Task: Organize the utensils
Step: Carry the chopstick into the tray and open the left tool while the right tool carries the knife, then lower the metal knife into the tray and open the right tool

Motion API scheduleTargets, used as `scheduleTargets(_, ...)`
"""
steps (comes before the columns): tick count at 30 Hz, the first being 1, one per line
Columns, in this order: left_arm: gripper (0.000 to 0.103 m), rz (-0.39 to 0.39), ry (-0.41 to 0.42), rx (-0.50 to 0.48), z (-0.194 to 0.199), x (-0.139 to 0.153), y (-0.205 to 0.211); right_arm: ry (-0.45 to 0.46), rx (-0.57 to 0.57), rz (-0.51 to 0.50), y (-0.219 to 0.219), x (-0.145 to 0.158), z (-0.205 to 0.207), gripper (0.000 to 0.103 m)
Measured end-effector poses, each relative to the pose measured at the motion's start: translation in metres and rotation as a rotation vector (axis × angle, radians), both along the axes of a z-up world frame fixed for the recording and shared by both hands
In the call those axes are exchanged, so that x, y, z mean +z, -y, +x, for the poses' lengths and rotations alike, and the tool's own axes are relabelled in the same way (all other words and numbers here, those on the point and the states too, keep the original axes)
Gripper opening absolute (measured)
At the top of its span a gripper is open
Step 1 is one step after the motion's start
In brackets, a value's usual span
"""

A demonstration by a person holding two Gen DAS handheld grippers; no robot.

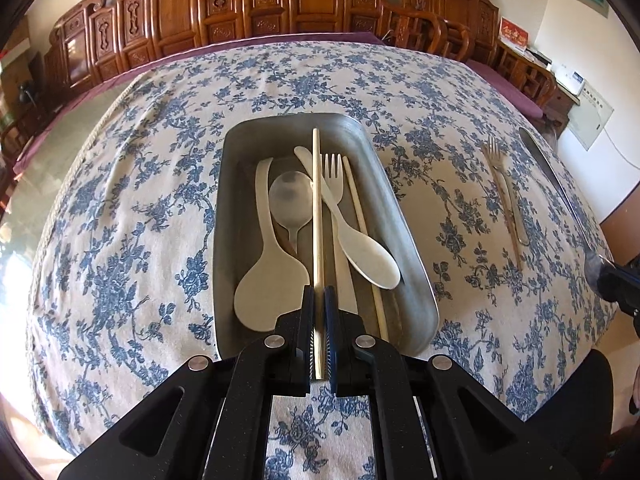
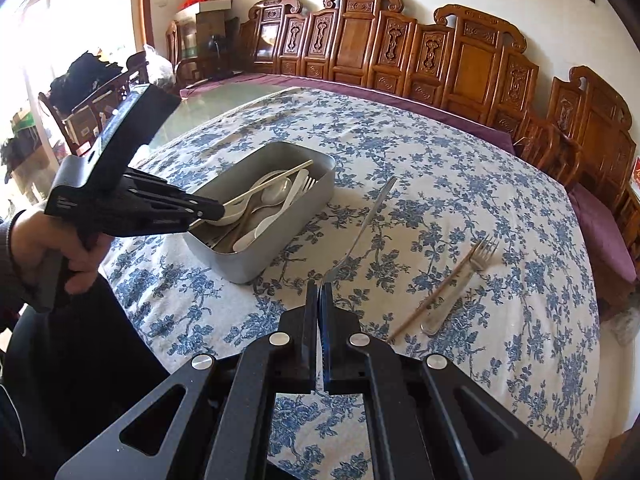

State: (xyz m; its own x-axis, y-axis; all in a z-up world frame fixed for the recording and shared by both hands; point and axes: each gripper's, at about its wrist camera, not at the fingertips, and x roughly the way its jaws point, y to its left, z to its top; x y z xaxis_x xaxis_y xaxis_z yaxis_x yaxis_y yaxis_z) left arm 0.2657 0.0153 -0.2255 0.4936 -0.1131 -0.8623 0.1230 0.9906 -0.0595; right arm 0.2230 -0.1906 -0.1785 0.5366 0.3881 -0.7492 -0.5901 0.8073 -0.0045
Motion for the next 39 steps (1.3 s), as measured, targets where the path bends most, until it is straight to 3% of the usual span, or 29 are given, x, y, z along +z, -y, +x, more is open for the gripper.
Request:
scheduleTargets(12, 0.006, -0.010, 0.028, -0.001, -0.003, 0.013, -0.007, -0.006, 0.018, 0.008, -0.021, 0.000, 0.003, 0.002)
scheduleTargets(23, 0.006, -0.001, 0.096, 0.027, -0.016, 0.048, -0.044, -0.002, 0.044, 0.035, -0.062, 0.009, 0.019, 0.002)
scheduleTargets(31, 0.006, 0.008, 0.114, 0.055, -0.023, 0.054, -0.070, -0.021, 0.058, 0.037, -0.098, 0.004, 0.037, 0.002)
scheduleTargets(39, 0.026, 0.003, 0.125, 0.085, -0.031, 0.051, -0.089, -0.058, 0.078, 0.009, -0.129, -0.016, 0.052, 0.002)
